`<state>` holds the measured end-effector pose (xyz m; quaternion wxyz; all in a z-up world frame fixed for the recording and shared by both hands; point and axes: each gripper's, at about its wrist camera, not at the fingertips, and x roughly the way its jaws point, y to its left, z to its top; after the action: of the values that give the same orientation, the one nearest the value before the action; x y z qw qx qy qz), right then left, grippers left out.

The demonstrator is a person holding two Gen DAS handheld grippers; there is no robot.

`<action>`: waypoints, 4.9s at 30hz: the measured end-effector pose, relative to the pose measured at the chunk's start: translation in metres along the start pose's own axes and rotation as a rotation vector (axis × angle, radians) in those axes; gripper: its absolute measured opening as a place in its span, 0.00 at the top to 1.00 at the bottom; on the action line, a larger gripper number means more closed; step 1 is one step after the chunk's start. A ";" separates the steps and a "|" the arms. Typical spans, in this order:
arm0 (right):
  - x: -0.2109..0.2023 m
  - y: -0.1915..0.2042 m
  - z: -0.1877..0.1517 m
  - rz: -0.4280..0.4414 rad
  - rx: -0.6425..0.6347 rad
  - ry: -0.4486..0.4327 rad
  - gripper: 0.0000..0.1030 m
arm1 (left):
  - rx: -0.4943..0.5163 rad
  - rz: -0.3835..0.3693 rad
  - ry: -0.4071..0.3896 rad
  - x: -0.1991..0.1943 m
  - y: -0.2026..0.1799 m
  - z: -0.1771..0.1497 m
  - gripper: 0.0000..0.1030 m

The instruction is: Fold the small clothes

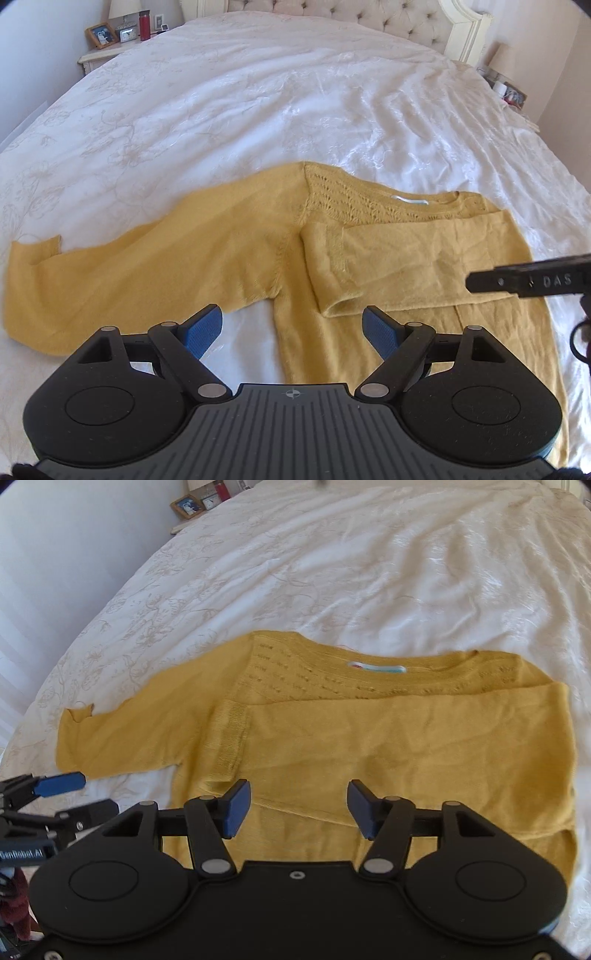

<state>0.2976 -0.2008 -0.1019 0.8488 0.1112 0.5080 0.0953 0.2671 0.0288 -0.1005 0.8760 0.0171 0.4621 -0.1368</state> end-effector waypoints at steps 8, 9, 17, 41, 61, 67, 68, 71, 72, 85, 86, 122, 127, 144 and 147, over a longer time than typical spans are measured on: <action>-0.010 -0.070 -0.009 -0.089 0.092 0.011 0.38 | 0.126 0.001 0.022 0.048 -0.060 0.018 0.19; -0.008 -0.075 -0.008 -0.092 0.097 0.008 0.38 | 0.133 0.002 0.026 0.052 -0.065 0.020 0.19; 0.024 -0.098 0.002 -0.107 0.097 0.042 0.39 | 0.163 0.024 0.035 0.067 -0.082 0.028 0.19; -0.021 -0.222 0.028 -0.143 0.315 -0.078 0.43 | -0.048 0.395 0.148 0.081 0.002 0.021 0.19; 0.030 -0.227 0.092 -0.199 0.191 -0.019 0.92 | -0.099 0.144 0.098 0.061 -0.034 0.013 0.19; 0.044 -0.228 0.087 -0.215 0.178 0.014 0.75 | -0.080 0.139 0.119 0.070 -0.039 0.012 0.19; 0.040 -0.229 0.086 -0.225 0.192 0.000 0.68 | -0.080 0.140 0.116 0.070 -0.039 0.013 0.19; 0.019 -0.221 0.082 -0.255 0.170 -0.047 0.58 | -0.069 0.148 0.103 0.072 -0.039 0.016 0.19; 0.014 -0.216 0.080 -0.252 0.146 -0.055 0.57 | -0.064 0.150 0.099 0.074 -0.039 0.018 0.19; 0.016 -0.235 0.024 -0.328 0.224 0.058 0.37 | -0.100 0.179 0.174 0.113 -0.001 0.014 0.12; 0.013 -0.234 0.024 -0.341 0.221 0.053 0.36 | -0.092 0.173 0.176 0.111 -0.001 0.015 0.12; -0.049 -0.136 -0.128 -0.167 0.134 0.102 0.01 | -0.094 0.206 0.302 0.028 -0.011 -0.131 0.00; -0.031 -0.107 -0.136 -0.145 0.041 0.171 0.01 | -0.146 0.212 0.297 0.033 -0.007 -0.130 0.00; 0.014 -0.090 -0.134 -0.235 -0.069 0.291 0.00 | -0.147 0.179 0.248 0.019 0.000 -0.128 0.17; 0.012 -0.092 -0.123 -0.240 -0.004 0.283 0.01 | -0.137 0.183 0.200 0.002 0.014 -0.120 0.21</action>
<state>0.1987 -0.2743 -0.1952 0.7742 0.0336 0.6320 0.0091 0.1750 0.0607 -0.1722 0.8334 0.0128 0.5520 -0.0220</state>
